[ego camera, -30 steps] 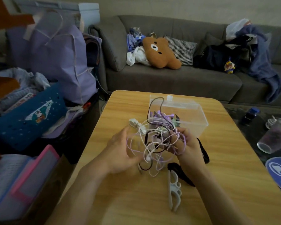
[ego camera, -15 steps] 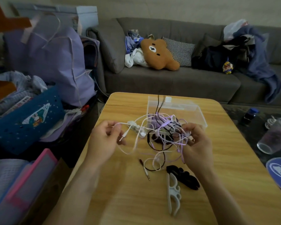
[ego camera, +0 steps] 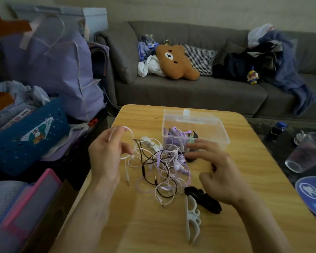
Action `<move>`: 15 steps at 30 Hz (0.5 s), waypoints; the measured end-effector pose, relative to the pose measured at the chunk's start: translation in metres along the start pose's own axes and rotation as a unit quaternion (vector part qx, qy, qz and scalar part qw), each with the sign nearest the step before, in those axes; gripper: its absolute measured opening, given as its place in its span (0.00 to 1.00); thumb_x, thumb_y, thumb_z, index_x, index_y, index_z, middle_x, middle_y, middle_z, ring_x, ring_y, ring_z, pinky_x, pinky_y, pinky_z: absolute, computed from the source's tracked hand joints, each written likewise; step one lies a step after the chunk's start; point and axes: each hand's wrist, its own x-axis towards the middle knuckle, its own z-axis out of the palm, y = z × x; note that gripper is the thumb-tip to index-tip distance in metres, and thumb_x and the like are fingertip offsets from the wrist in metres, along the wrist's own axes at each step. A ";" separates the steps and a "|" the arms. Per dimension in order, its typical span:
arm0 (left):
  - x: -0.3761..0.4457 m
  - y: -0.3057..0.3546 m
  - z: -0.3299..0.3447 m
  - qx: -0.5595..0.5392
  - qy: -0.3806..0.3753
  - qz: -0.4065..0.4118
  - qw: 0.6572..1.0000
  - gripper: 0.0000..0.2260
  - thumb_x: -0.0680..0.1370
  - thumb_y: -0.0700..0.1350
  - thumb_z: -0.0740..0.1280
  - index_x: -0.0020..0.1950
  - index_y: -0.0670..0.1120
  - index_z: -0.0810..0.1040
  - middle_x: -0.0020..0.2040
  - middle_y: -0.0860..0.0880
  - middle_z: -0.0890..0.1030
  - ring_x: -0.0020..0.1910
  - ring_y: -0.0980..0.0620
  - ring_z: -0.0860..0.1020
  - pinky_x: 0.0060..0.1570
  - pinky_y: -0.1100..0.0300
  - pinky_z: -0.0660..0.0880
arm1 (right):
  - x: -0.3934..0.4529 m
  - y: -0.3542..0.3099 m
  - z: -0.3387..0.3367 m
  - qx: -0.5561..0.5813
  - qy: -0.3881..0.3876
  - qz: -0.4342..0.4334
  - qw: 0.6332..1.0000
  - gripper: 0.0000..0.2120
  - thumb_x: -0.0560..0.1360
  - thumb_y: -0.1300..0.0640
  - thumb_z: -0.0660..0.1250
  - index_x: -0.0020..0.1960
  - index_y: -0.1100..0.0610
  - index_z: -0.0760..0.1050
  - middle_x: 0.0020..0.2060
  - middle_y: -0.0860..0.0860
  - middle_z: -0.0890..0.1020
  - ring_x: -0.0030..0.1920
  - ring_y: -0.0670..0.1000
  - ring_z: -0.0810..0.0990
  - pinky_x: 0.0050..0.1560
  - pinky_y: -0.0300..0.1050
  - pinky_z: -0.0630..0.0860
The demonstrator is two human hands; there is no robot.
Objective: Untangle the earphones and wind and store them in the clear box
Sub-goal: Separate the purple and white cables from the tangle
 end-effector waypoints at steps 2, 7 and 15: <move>-0.013 0.002 0.004 0.021 -0.109 0.019 0.994 0.06 0.78 0.47 0.70 0.44 0.47 0.85 0.21 0.51 0.67 0.20 0.50 0.67 0.32 0.57 0.72 | 0.000 -0.012 0.005 0.044 0.067 -0.026 0.996 0.21 0.69 0.56 0.61 0.60 0.52 0.81 0.58 0.43 0.80 0.62 0.44 0.77 0.61 0.40 0.75; -0.037 0.006 0.013 0.031 -0.410 -0.023 0.911 0.08 0.74 0.41 0.73 0.51 0.38 0.85 0.25 0.49 0.71 0.21 0.57 0.65 0.22 0.67 0.62 | 0.000 -0.035 0.035 0.074 0.068 -0.033 0.994 0.23 0.73 0.62 0.73 0.67 0.53 0.76 0.54 0.45 0.80 0.51 0.46 0.81 0.47 0.36 0.77; -0.036 -0.013 0.015 0.243 -0.363 0.083 0.896 0.03 0.76 0.43 0.74 0.49 0.49 0.82 0.27 0.52 0.76 0.26 0.52 0.71 0.27 0.58 0.68 | -0.002 -0.026 0.019 0.221 0.151 0.108 0.957 0.04 0.81 0.59 0.66 0.49 0.51 0.77 0.34 0.51 0.85 0.31 0.48 0.83 0.31 0.38 0.76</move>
